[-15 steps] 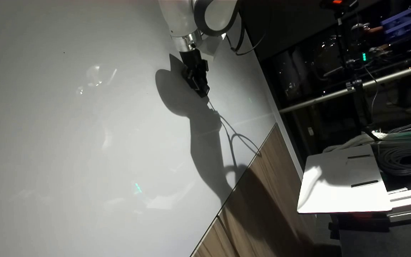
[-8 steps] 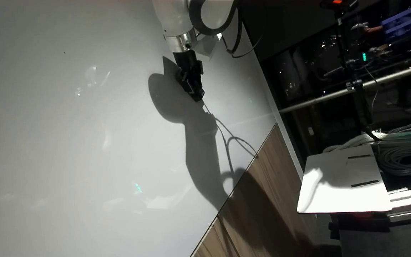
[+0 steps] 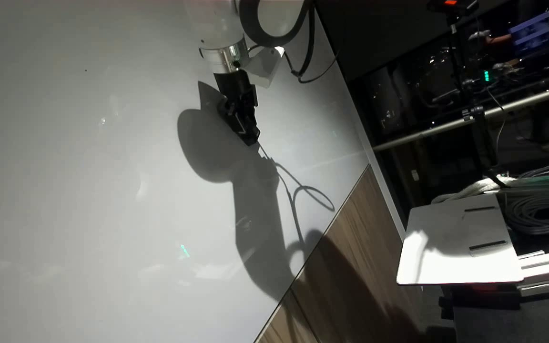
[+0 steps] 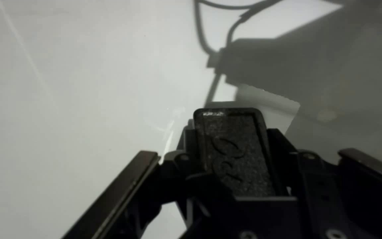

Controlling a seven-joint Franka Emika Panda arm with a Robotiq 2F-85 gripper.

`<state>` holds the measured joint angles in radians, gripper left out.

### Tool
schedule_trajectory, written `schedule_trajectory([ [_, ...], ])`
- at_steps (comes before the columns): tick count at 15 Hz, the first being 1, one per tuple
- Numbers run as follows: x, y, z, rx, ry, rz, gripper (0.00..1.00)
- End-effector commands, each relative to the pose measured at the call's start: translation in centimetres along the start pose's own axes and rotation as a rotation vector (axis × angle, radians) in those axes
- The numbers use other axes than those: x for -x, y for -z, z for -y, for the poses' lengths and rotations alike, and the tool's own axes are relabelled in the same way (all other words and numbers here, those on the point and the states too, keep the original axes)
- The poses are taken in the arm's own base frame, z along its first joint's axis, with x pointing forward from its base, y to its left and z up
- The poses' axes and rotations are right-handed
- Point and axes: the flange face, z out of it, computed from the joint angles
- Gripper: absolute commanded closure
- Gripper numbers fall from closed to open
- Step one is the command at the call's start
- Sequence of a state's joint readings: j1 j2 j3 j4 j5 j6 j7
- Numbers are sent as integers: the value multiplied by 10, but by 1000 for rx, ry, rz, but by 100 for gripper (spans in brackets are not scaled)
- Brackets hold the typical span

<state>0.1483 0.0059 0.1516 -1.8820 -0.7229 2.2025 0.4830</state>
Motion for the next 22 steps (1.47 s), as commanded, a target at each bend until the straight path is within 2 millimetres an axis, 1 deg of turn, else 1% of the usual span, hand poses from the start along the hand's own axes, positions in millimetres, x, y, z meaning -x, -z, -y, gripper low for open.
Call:
schedule_trajectory([
  [1,-22,6,11,-9,23,-38,71],
  [5,-30,29,16,-4,36,-65,71],
  [10,-42,72,10,12,42,-117,71],
  [12,-41,79,6,7,39,-128,71],
  [15,-36,66,0,0,32,-117,71],
  [17,-33,66,-4,4,32,-108,71],
  [19,-16,56,-8,-5,42,-1,71],
  [20,-5,49,-16,-9,53,47,71],
  [22,18,31,-26,-32,71,165,71],
])
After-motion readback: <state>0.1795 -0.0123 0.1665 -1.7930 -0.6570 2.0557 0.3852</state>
